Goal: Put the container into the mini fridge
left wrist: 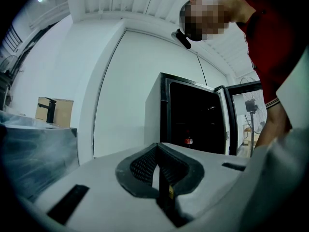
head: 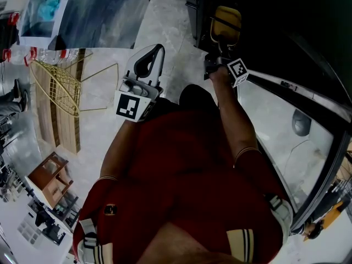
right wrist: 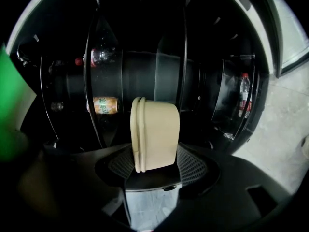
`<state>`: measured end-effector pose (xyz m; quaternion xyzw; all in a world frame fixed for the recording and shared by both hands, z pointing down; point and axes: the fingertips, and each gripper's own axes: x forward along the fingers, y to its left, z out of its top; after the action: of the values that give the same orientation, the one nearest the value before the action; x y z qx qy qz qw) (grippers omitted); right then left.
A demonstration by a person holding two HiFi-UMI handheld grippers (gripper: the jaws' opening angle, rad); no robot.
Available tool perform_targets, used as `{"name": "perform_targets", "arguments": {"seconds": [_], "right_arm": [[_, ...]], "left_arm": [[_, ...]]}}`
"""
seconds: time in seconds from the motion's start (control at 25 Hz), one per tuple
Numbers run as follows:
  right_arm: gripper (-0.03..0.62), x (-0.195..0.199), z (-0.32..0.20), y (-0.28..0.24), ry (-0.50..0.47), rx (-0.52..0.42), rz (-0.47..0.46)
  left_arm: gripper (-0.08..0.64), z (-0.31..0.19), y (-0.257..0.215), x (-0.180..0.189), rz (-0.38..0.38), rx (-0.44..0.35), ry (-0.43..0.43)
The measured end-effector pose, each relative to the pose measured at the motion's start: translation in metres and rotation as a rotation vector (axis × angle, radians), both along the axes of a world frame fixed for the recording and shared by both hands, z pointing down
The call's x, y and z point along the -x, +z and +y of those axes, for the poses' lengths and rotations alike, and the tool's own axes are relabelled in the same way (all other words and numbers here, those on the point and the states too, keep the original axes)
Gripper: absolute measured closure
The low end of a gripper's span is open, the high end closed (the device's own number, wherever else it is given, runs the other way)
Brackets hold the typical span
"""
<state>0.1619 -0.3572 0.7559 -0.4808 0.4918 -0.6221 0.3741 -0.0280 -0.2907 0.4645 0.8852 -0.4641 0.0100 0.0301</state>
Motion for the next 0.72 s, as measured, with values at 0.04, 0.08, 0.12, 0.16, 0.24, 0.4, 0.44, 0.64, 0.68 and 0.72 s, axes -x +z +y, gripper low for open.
{"name": "perform_targets", "arguments": {"seconds": [0.04, 0.08, 0.12, 0.16, 0.24, 0.4, 0.44, 0.64, 0.68, 0.72], "right_arm": [[0.349, 0.0, 0.0, 0.0, -0.003, 0.002, 0.002], [0.35, 0.0, 0.0, 0.0, -0.005, 0.004, 0.005], [0.348, 0.0, 0.001, 0.0, -0.007, 0.005, 0.01], [0.341, 0.0, 0.002, 0.0, -0.009, 0.006, 0.014], [0.323, 0.001, 0.004, 0.0, -0.019, 0.007, 0.021], [0.283, 0.006, 0.003, 0.0, -0.04, -0.002, 0.039], [0.276, 0.007, 0.003, 0.0, -0.042, -0.006, 0.043], [0.264, 0.007, 0.01, -0.006, -0.045, -0.01, 0.075], [0.264, 0.006, 0.013, -0.007, -0.043, -0.008, 0.082], [0.263, 0.004, 0.018, -0.008, -0.042, -0.006, 0.09]], "left_arm": [[0.554, 0.001, 0.0, 0.0, 0.0, -0.001, -0.001], [0.554, 0.001, 0.0, 0.0, -0.001, -0.001, -0.001], [0.554, 0.003, 0.0, 0.0, -0.002, 0.0, -0.002], [0.554, 0.004, 0.001, 0.0, -0.006, 0.003, -0.003], [0.554, 0.008, 0.003, 0.0, -0.01, 0.002, 0.0], [0.554, 0.012, 0.004, 0.005, -0.013, -0.005, 0.006], [0.554, 0.013, 0.003, 0.006, -0.015, -0.007, 0.007], [0.554, 0.018, -0.001, 0.01, -0.019, -0.002, 0.013], [0.554, 0.02, -0.001, 0.011, -0.021, 0.004, 0.014], [0.554, 0.023, -0.002, 0.011, -0.02, 0.007, 0.016]]}}
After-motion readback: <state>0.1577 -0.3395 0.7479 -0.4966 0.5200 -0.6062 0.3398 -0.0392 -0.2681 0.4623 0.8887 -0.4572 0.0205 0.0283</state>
